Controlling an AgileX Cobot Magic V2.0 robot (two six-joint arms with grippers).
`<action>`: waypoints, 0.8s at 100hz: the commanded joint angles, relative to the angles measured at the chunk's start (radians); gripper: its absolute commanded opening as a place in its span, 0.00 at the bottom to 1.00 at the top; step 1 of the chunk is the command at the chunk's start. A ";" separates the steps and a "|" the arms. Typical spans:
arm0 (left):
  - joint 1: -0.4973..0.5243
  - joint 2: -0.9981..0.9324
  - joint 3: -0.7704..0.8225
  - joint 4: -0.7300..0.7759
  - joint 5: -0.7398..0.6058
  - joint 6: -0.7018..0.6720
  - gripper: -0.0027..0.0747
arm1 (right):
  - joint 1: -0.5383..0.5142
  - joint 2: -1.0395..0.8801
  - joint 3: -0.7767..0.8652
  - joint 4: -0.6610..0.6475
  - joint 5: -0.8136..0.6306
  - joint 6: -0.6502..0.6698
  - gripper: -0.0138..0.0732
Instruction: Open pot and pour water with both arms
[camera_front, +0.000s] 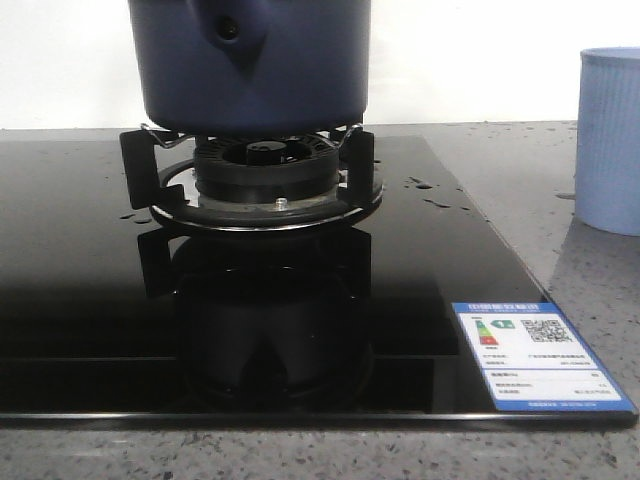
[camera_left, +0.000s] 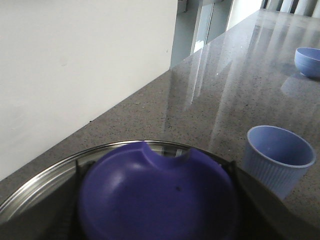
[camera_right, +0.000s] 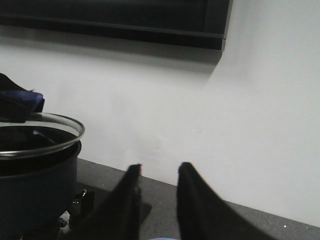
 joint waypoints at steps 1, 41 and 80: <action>-0.006 -0.033 -0.034 -0.083 0.022 0.001 0.44 | -0.009 -0.016 -0.026 0.023 -0.024 0.004 0.08; -0.006 -0.020 -0.034 0.007 0.050 -0.011 0.44 | -0.009 -0.018 -0.026 0.012 -0.024 0.004 0.07; -0.006 -0.034 -0.034 0.005 0.049 -0.011 0.62 | -0.009 -0.018 -0.026 0.012 -0.024 0.004 0.07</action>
